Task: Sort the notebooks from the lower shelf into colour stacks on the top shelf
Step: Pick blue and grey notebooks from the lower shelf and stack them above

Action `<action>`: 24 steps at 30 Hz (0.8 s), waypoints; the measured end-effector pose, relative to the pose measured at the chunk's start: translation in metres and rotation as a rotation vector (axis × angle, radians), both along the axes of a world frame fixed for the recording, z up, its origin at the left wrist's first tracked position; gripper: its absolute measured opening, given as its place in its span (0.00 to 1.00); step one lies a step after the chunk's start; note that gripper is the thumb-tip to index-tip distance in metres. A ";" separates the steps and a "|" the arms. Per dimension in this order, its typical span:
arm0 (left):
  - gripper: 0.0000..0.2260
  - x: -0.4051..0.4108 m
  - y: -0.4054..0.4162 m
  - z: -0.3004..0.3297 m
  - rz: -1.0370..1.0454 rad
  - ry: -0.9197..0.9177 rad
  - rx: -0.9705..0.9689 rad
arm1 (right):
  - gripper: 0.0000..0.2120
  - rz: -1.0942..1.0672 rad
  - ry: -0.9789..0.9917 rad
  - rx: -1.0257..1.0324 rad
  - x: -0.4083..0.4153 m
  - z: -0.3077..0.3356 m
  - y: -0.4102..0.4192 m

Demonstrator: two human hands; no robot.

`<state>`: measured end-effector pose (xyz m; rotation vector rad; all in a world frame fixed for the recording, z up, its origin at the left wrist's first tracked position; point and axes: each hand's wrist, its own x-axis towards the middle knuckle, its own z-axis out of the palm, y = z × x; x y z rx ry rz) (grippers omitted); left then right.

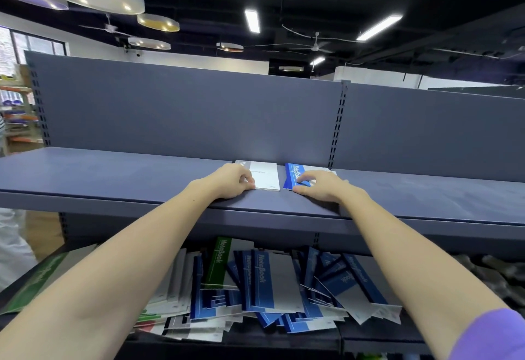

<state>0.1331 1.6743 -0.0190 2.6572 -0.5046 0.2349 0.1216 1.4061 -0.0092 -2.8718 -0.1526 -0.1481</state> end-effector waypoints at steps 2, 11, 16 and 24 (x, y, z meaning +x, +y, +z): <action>0.11 0.005 0.001 0.000 -0.008 0.002 0.005 | 0.23 -0.034 0.012 -0.017 0.004 -0.003 0.001; 0.08 0.019 -0.005 0.002 -0.040 0.009 0.048 | 0.26 -0.091 -0.008 -0.037 0.000 -0.005 0.008; 0.08 0.023 -0.020 0.008 -0.055 0.004 0.132 | 0.26 -0.063 0.024 -0.018 -0.004 -0.006 0.001; 0.17 0.017 -0.067 0.019 -0.157 0.002 0.105 | 0.16 -0.267 -0.137 0.298 0.020 0.001 -0.030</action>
